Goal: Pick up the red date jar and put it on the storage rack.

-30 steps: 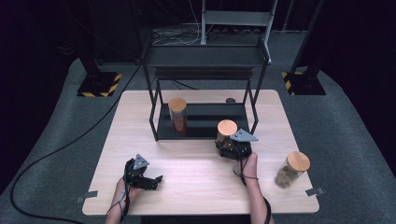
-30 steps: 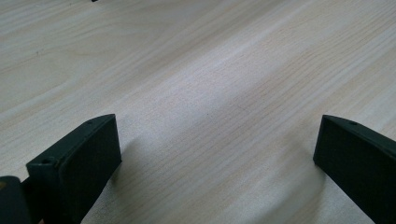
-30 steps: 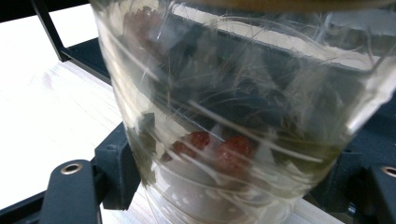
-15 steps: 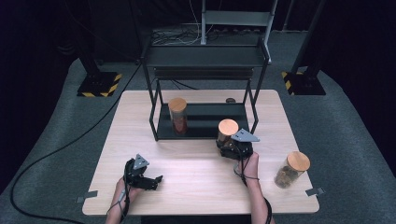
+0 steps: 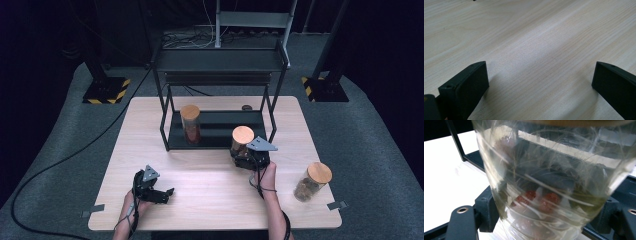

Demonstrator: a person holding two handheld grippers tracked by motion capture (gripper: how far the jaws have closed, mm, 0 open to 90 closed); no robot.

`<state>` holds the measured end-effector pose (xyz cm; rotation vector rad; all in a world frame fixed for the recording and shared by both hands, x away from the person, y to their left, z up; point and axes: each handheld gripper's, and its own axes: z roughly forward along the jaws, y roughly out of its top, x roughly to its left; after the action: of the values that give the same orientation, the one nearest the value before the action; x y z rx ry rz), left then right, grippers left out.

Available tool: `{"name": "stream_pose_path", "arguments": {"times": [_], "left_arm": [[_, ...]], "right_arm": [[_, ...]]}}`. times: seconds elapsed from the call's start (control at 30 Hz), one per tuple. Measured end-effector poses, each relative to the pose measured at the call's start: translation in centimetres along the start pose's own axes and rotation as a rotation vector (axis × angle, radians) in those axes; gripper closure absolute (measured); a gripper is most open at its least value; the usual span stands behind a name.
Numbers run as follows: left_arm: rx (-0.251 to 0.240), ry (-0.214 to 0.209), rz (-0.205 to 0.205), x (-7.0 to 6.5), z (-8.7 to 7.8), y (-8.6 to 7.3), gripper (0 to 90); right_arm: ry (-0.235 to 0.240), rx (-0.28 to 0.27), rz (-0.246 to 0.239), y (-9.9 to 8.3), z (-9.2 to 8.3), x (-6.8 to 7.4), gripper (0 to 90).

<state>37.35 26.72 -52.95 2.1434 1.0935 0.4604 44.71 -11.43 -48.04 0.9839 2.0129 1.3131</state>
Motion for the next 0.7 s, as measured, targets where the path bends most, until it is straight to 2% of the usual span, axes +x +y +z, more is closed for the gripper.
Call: {"name": "stream_pose_path", "arguments": {"times": [0.7], "left_arm": [[0.000,0.000,0.000,0.0,0.0,0.0,0.0]], "right_arm": [[-0.001,-0.007,-0.019,1.2,0.5,0.0,24.3]]}}
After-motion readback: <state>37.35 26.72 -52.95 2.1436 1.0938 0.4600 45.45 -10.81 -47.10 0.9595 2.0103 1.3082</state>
